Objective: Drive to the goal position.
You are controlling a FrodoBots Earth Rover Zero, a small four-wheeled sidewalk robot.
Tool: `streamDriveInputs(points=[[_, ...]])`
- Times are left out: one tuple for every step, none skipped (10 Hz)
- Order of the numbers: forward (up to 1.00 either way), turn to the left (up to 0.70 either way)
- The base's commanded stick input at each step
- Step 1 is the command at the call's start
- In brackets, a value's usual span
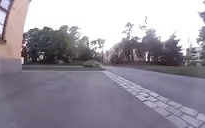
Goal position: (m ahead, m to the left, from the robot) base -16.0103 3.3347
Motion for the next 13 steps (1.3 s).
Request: streamDriveInputs(points=[[0.0, 0.0], [0.0, 0.0], [0.0, 0.0], [0.0, 0.0], [0.0, 0.17], [0.0, 0.52], [0.0, 0.7], [0.0, 0.7], [0.0, 0.7], [0.0, 0.7], [0.0, 0.7], [0.0, 0.7], [0.0, 0.7]])
